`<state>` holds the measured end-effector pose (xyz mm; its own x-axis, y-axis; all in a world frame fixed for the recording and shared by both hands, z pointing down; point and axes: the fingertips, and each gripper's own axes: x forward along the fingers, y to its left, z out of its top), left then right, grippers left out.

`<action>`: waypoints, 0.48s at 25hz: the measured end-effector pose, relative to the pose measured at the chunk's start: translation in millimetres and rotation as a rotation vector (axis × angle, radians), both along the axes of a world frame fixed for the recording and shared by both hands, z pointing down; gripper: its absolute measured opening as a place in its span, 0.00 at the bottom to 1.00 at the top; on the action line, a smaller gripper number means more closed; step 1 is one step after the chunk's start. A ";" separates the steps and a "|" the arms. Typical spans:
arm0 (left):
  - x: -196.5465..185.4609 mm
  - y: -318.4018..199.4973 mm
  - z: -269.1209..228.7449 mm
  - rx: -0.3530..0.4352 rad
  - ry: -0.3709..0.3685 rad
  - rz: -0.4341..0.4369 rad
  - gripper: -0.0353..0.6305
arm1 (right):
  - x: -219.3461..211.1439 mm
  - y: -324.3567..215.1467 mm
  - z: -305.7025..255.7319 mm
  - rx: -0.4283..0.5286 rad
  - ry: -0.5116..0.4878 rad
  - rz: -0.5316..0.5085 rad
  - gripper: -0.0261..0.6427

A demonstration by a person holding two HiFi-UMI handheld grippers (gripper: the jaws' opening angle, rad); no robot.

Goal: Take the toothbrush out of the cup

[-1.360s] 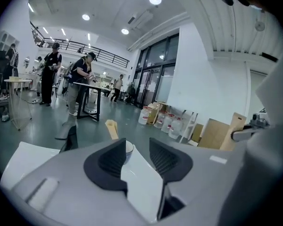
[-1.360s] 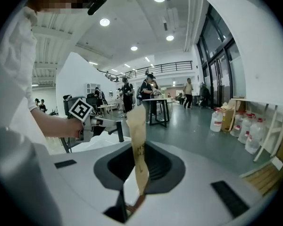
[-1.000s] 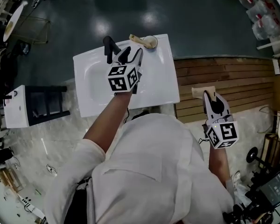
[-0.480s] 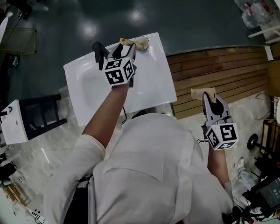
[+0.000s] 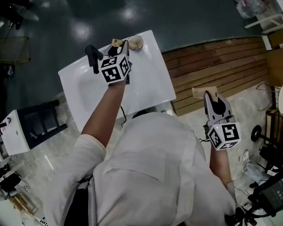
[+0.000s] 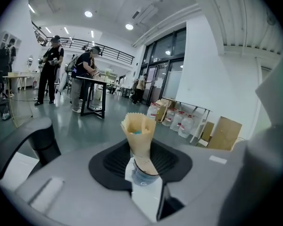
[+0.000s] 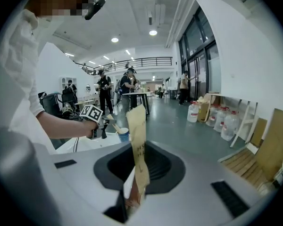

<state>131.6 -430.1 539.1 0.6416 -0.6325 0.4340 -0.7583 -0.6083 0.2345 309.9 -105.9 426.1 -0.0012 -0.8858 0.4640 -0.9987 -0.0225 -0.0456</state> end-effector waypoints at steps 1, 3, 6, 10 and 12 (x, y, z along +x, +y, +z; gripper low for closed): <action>1.5 -0.1 0.4 0.002 -0.001 0.001 0.24 | 1.7 0.4 0.5 0.000 -0.001 0.002 0.10; 2.8 0.1 0.2 0.006 -0.004 0.005 0.21 | 3.3 0.5 0.5 0.001 -0.001 0.005 0.10; 1.9 0.3 -2.3 0.013 -0.001 0.012 0.19 | 2.1 0.7 -0.6 0.004 0.002 0.004 0.10; 0.0 0.3 -8.8 0.025 0.007 0.012 0.18 | 1.2 2.3 -1.6 0.011 -0.006 0.007 0.10; 0.7 0.3 -12.8 0.032 0.010 0.013 0.18 | 2.9 3.1 -1.8 0.013 -0.009 0.007 0.10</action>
